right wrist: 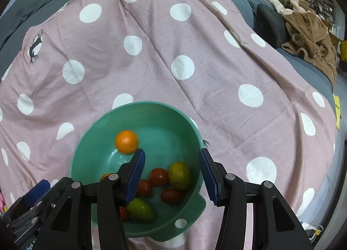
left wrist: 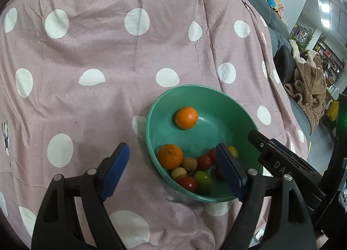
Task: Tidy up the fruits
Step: 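Withdraw both open grippers from the bowl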
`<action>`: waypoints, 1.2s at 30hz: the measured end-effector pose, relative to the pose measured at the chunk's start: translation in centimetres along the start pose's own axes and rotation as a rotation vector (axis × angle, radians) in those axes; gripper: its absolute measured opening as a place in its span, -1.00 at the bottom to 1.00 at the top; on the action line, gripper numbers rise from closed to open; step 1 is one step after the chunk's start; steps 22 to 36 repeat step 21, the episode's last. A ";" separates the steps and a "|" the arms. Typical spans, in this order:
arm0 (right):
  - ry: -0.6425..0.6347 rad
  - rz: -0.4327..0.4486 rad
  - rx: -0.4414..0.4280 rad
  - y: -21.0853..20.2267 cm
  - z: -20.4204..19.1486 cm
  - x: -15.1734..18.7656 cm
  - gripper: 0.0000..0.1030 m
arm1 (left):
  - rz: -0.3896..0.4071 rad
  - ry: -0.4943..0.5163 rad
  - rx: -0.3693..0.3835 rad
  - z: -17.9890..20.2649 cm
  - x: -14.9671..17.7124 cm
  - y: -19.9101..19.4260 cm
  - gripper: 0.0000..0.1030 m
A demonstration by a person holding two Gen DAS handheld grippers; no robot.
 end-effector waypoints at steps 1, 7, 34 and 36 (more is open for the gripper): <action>-0.002 0.000 0.001 0.0 0.0 0.0 0.01 | 0.001 -0.001 0.001 0.0 0.0 0.0 0.59; -0.005 0.003 0.005 -0.2 -0.1 0.0 0.01 | -0.002 0.000 0.003 -0.1 0.0 0.0 0.59; -0.015 0.008 0.011 -0.4 -0.2 -0.2 0.02 | 0.003 -0.010 0.016 -0.3 0.0 -0.4 0.59; -0.015 0.008 0.011 -0.4 -0.2 -0.2 0.02 | 0.003 -0.010 0.016 -0.3 0.0 -0.4 0.59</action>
Point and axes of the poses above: each gripper's, at about its wrist camera, not at the fingertips, and y roughly the way its jaws point, z to its right, x to its underside, the point moved 8 cm from there along y, roughly the way its jaws point, and after that the axes turned 15 degrees about -x, right-handed, at the moved point
